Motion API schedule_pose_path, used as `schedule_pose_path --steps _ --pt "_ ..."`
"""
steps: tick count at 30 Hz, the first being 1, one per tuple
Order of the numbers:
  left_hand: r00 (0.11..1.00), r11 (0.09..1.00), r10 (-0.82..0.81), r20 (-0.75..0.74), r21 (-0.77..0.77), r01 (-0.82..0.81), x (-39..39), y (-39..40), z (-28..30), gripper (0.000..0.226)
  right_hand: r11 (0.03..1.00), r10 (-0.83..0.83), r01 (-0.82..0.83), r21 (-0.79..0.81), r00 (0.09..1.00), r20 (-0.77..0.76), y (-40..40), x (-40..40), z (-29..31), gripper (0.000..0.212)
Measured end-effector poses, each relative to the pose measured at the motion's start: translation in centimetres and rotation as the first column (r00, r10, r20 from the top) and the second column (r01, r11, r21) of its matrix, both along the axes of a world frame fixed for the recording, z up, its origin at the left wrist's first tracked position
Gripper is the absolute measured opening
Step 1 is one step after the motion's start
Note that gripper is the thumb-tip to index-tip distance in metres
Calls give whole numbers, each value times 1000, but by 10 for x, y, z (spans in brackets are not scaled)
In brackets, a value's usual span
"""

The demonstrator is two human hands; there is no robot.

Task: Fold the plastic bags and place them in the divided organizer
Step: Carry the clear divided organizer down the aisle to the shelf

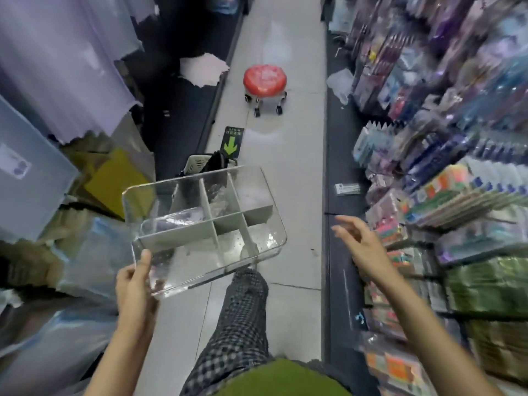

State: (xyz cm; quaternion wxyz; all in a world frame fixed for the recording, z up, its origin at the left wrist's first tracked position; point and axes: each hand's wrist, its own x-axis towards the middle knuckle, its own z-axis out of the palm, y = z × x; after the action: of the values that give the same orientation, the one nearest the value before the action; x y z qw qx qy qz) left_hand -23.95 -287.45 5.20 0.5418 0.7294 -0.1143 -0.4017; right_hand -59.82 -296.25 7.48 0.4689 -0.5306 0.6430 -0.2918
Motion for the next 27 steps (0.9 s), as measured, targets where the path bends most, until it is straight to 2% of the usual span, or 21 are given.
schedule_pose_path --steps 9,16,21,27 --pt "998 998 -43 44 45 41 45 -285 11 32 995 -76 78 59 997 -27 -229 38 9 19" --pt "997 995 -73 -34 60 74 42 -478 6 47 989 -125 131 67 989 -85 -397 18 -2 17" --pt "1000 995 16 -24 95 -13 34 -613 -16 48 990 -105 111 86 992 -70 -555 2 -24 19" --pt "980 972 199 -24 132 -194 28 -759 -13 44 996 59 -51 67 991 -119 -784 -1 -5 18"
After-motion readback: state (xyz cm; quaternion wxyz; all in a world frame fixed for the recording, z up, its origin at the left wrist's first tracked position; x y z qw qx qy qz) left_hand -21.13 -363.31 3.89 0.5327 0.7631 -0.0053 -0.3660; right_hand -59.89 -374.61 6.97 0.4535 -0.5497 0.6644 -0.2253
